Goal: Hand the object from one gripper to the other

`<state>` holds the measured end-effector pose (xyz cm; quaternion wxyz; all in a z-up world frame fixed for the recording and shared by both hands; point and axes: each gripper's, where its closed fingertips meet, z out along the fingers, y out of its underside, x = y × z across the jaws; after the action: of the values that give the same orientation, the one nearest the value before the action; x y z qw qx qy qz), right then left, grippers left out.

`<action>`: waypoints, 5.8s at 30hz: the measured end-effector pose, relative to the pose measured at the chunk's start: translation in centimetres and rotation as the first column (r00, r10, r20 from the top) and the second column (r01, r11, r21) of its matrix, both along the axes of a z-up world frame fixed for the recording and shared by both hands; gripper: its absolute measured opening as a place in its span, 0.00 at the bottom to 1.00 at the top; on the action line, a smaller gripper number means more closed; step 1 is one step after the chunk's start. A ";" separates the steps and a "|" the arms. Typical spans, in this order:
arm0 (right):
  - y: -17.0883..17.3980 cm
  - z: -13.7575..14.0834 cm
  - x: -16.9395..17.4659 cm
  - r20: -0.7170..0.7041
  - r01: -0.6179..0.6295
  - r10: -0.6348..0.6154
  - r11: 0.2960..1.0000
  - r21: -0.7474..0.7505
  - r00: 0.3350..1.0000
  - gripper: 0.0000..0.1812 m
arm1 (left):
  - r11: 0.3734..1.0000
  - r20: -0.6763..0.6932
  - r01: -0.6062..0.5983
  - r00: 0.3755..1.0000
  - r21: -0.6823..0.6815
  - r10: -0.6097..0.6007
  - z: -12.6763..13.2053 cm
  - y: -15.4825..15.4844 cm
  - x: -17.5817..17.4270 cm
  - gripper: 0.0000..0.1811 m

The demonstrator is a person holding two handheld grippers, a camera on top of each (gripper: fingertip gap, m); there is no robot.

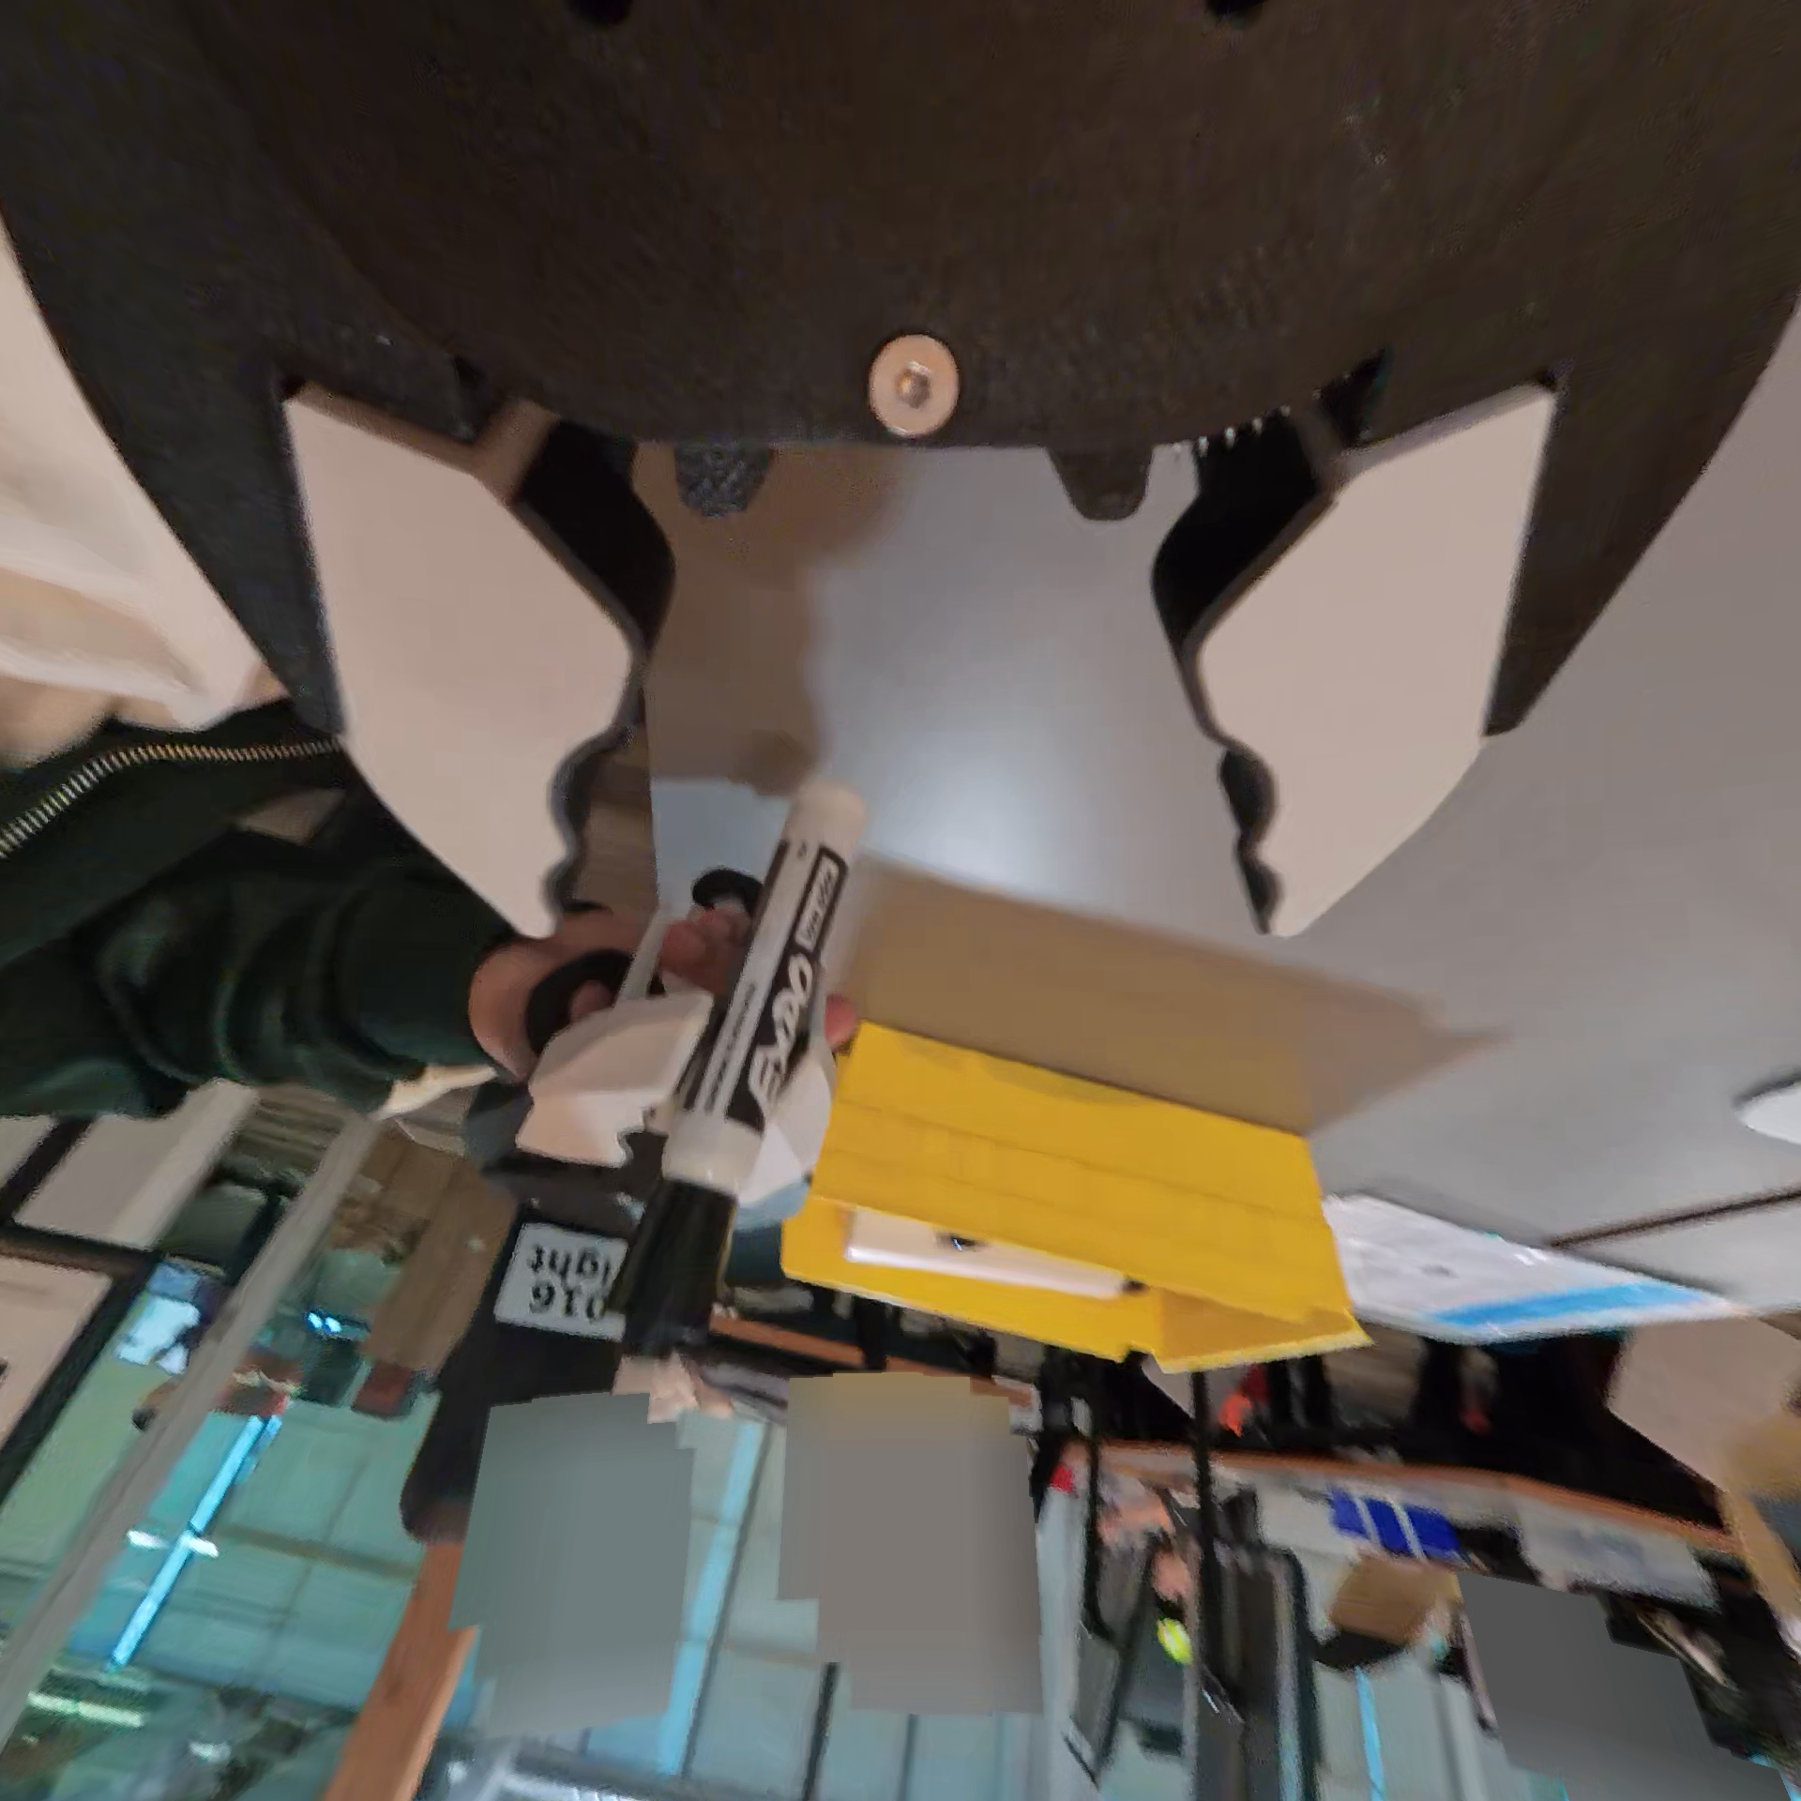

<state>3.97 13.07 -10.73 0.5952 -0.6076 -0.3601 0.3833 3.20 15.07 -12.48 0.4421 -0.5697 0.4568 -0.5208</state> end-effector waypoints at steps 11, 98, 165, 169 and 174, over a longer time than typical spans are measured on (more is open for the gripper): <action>-0.9 0.5 -0.8 -0.015 -0.045 0.045 0.999 0.006 0.999 0.10 | 0.966 -0.234 0.247 0.946 0.076 -0.223 -4.2 -4.6 1.2 0.25; -2.0 -1.6 -2.7 0.056 -0.142 0.145 0.988 -0.053 0.988 0.10 | 0.980 0.140 0.183 0.971 0.084 -0.193 3.2 -4.7 -0.5 0.16; -2.3 -0.3 -2.4 0.050 -0.122 0.121 0.993 0.005 0.991 0.10 | 0.975 0.150 0.204 0.965 0.087 -0.215 3.0 -5.3 -0.2 0.15; -2.5 -0.5 -2.6 0.066 -0.133 0.132 0.991 0.008 0.989 0.10 | 0.974 0.130 0.195 0.969 0.117 -0.209 2.9 -5.4 -0.1 0.11; -2.5 -0.5 -2.6 0.065 -0.134 0.133 0.991 0.004 0.989 0.10 | 0.974 0.119 0.191 0.971 0.123 -0.205 2.8 -5.3 -0.1 0.10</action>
<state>1.35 10.55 -11.22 0.5587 -0.5918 -0.4206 0.4009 3.09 9.73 -9.64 0.4478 -0.4605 0.5096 -0.5725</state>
